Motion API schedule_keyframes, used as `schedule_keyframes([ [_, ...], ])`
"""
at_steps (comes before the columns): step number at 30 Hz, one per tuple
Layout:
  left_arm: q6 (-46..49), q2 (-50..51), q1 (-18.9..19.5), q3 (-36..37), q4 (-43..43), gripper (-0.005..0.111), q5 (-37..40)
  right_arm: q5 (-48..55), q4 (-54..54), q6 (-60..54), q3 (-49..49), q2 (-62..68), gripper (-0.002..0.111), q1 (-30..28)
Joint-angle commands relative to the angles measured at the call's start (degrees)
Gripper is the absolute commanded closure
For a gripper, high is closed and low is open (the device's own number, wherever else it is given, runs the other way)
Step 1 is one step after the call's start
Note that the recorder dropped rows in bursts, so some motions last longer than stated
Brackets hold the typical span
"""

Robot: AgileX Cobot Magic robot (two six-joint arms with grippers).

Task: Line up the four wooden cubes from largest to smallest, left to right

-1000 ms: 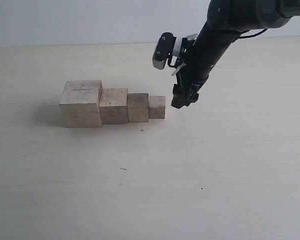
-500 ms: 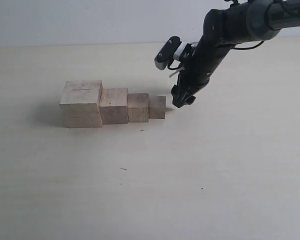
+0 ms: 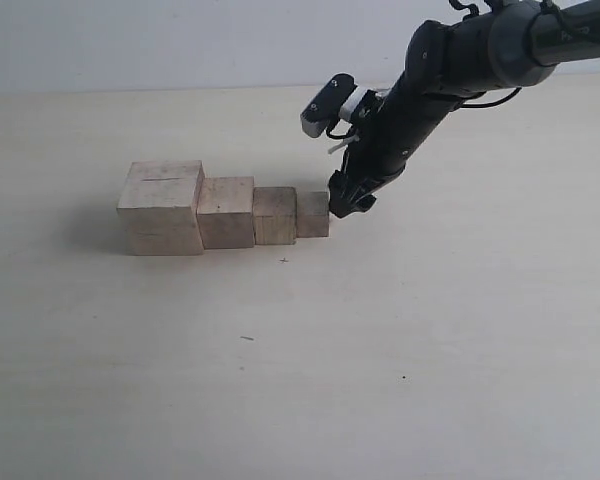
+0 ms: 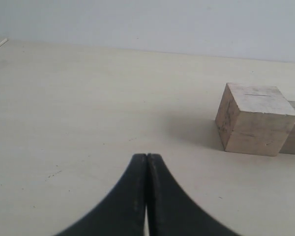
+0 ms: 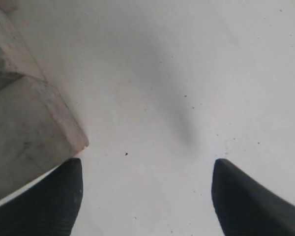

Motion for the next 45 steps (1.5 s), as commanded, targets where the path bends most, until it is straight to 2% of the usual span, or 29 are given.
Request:
schedule_keyframes([
  [1,0.00,-0.25,-0.28,-0.02,-0.12,0.107,-0.75,-0.15,0.40,-0.38,-0.15,-0.11,0.038,0.05],
  [4,0.00,-0.25,-0.28,-0.02,-0.12,0.107,-0.75,2.76,-8.15,4.37,-0.15,-1.14,0.038,0.05],
  [7,0.00,-0.25,-0.28,-0.02,-0.12,0.107,-0.75,6.96,-21.09,20.66,-0.15,-3.87,0.039,0.05],
  [9,0.00,-0.25,-0.28,-0.02,-0.12,0.107,-0.75,9.44,-23.11,27.90,-0.15,-5.25,0.044,0.05],
  [10,0.00,-0.25,-0.28,-0.02,-0.12,0.107,-0.75,11.24,-23.37,31.07,-0.15,-6.10,0.049,0.05],
  [12,0.00,-0.25,-0.28,-0.02,-0.12,0.107,-0.75,17.21,-22.24,37.54,-0.15,-8.77,0.073,0.05],
  [13,0.00,-0.25,-0.28,-0.02,-0.12,0.107,-0.75,20.38,-20.93,38.52,-0.15,-10.50,0.093,0.05],
  [14,0.00,-0.25,-0.28,-0.02,-0.12,0.107,-0.75,21.68,-19.63,38.52,-0.15,-11.51,0.103,0.05],
  [15,0.00,-0.25,-0.28,-0.02,-0.12,0.107,-0.75,23.26,-16.03,38.52,-0.15,-13.45,0.108,0.05],
  [18,0.00,-0.25,-0.28,-0.02,-0.12,0.107,-0.75,23.41,-3.79,38.36,0.63,-19.03,0.108,0.05],
  [21,0.00,-0.25,-0.28,-0.02,-0.12,0.107,-0.75,16.45,7.48,35.42,5.30,-26.37,0.108,0.05],
  [23,0.00,-0.25,-0.28,-0.02,-0.12,0.107,-0.75,12.17,10.56,34.24,8.69,-30.58,0.108,0.05],
  [30,0.00,-0.25,-0.28,-0.02,-0.12,0.107,-0.75,2.79,11.40,34.24,21.07,-43.03,0.108,0.05],
  [35,0.00,-0.25,-0.28,-0.02,-0.12,0.107,-0.75,4.66,11.24,34.36,25.05,-46.69,0.108,0.05],
  [38,0.00,-0.25,-0.28,-0.02,-0.12,0.107,-0.75,8.01,11.24,34.36,25.16,-46.86,0.108,0.05],
  [45,0.00,-0.25,-0.28,-0.02,-0.12,0.107,-0.75,8.04,11.24,34.26,25.16,-46.75,0.108,0.05],
])
